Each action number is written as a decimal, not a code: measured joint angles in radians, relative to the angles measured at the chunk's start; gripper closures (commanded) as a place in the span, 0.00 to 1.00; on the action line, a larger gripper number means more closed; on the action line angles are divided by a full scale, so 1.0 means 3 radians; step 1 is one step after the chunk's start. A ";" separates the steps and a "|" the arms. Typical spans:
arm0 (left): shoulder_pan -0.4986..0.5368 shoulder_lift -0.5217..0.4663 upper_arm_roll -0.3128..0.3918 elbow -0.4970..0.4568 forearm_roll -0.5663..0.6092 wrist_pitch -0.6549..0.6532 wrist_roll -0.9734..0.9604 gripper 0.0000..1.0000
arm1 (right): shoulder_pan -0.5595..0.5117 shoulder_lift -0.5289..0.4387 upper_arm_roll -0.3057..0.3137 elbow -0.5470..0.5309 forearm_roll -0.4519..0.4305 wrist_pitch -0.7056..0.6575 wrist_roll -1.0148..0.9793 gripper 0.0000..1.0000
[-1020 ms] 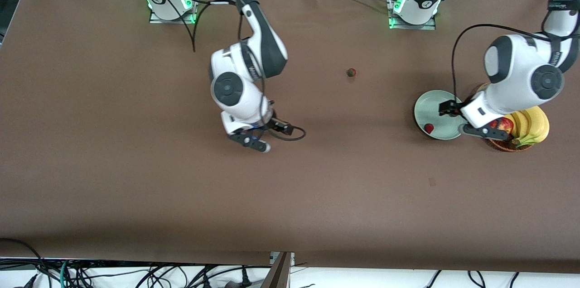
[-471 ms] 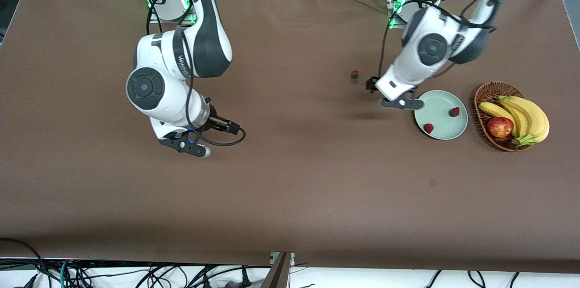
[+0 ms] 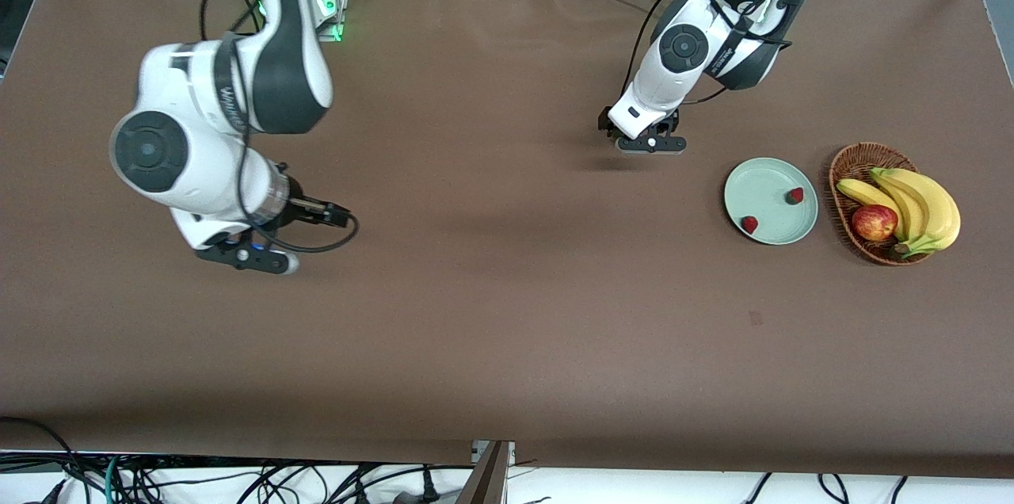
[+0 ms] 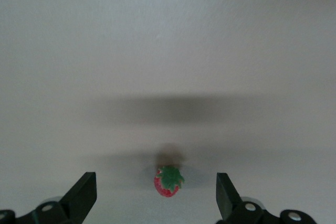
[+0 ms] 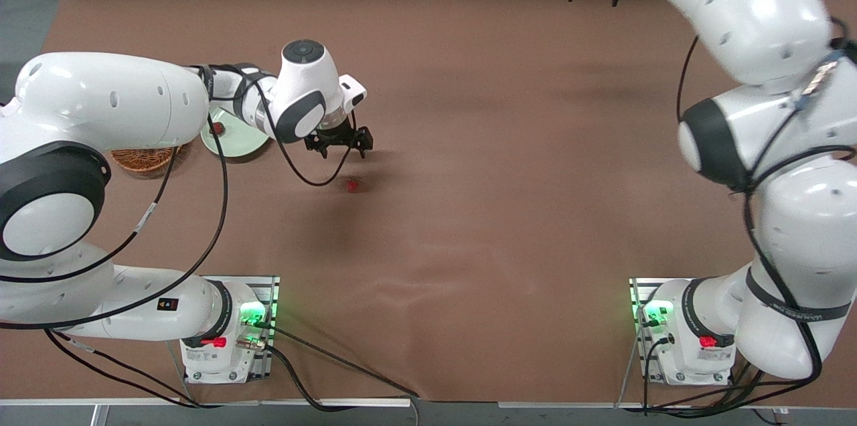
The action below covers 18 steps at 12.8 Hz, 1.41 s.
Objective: Collect all strawberries into plate
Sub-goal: 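Reach the left gripper to the strawberry while the right arm returns to rest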
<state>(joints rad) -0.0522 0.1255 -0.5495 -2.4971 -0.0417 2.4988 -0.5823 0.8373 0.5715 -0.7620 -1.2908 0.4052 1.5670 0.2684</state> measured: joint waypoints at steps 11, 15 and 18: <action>-0.0157 0.0439 -0.0108 -0.0249 0.0000 0.0564 -0.0285 0.30 | -0.2030 -0.1601 0.2454 -0.0872 -0.1285 -0.0061 -0.0048 0.00; -0.0176 0.0469 -0.0108 -0.0245 0.0000 0.0578 -0.0366 0.78 | -0.2033 -0.1597 0.2464 -0.0877 -0.1432 -0.0003 -0.0054 0.00; -0.0176 0.0469 -0.0105 -0.0225 0.0000 0.0578 -0.0383 0.82 | -0.2055 -0.1594 0.2464 -0.0836 -0.1442 0.0021 -0.0054 0.00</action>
<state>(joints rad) -0.1050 0.2661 -0.5811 -2.5645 -0.0417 2.6723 -0.6973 0.2210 0.0934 -0.0229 -1.5416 -0.0273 1.5733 0.2521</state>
